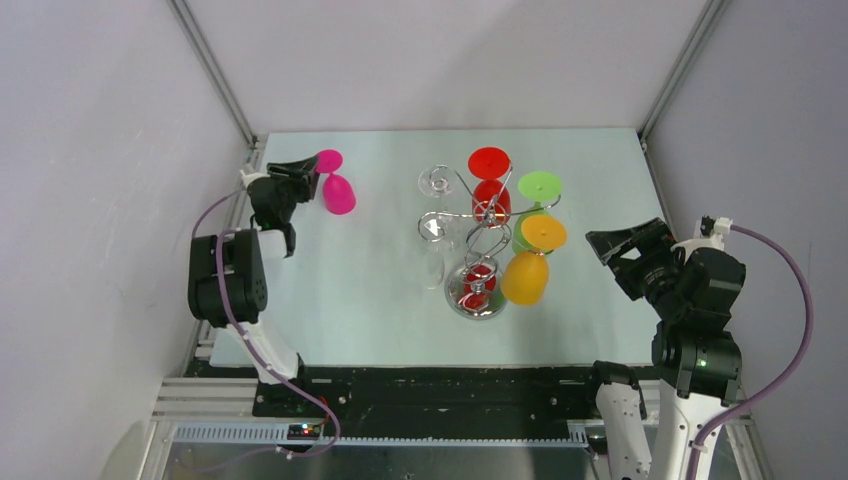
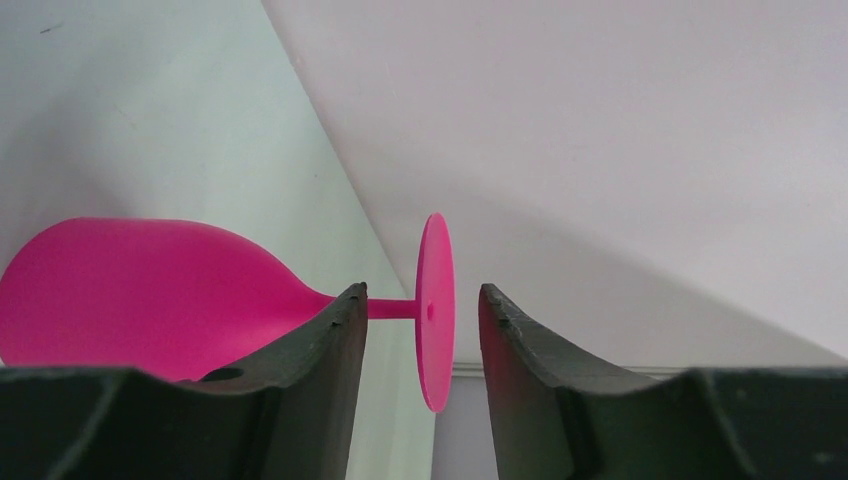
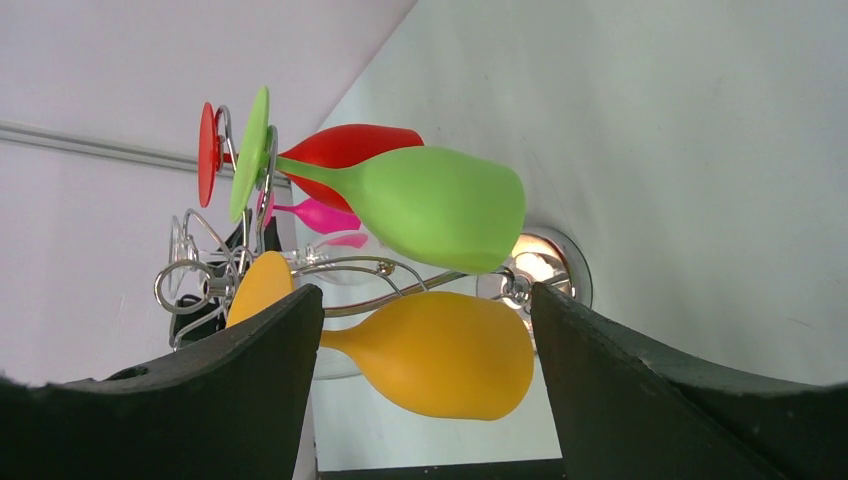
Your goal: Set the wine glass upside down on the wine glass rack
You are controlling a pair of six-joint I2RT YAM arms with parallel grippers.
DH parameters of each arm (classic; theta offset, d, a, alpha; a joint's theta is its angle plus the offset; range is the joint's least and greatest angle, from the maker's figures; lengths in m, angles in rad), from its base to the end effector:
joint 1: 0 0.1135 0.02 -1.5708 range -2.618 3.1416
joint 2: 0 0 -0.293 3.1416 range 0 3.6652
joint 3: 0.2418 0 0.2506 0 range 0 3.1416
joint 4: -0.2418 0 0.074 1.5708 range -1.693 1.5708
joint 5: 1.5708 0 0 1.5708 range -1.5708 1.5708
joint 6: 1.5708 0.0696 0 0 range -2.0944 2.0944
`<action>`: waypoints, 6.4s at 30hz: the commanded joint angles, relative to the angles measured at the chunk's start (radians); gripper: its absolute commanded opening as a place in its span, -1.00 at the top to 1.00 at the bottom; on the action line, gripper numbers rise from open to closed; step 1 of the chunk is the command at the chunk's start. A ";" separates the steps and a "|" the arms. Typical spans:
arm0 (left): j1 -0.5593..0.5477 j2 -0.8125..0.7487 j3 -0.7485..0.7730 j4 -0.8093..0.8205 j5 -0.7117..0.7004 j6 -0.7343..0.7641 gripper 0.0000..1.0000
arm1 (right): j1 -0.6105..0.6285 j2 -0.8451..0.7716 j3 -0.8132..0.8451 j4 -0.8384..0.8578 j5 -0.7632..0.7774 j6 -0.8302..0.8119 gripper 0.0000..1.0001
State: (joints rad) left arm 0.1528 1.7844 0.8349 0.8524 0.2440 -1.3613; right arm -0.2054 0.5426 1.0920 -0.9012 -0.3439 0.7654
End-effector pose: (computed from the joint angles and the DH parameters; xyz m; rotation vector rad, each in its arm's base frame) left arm 0.4111 0.0463 0.2232 -1.0783 1.4295 -1.0969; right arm 0.0794 0.0074 0.3949 0.7010 1.8359 0.7020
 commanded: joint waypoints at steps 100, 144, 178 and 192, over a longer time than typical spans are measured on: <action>-0.350 -1.115 0.072 -1.113 0.387 0.443 1.00 | -0.014 0.014 0.088 0.061 0.108 -0.124 -0.63; -0.942 -0.271 1.277 -1.072 0.181 0.603 1.00 | 0.570 0.498 0.713 0.436 -0.136 -0.105 -0.42; -1.020 -0.218 1.292 -1.070 0.210 0.615 1.00 | 0.572 0.491 0.663 0.493 -0.145 -0.074 0.52; -1.022 -0.217 1.297 -1.054 0.223 0.620 -0.03 | 0.572 0.442 0.636 0.525 -0.093 -0.091 1.00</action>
State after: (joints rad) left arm -0.8619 1.5738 2.0903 -0.2478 0.4500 -0.7601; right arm 0.3630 1.0176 1.7386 -0.4339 -0.4755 0.6975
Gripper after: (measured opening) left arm 0.402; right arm 0.020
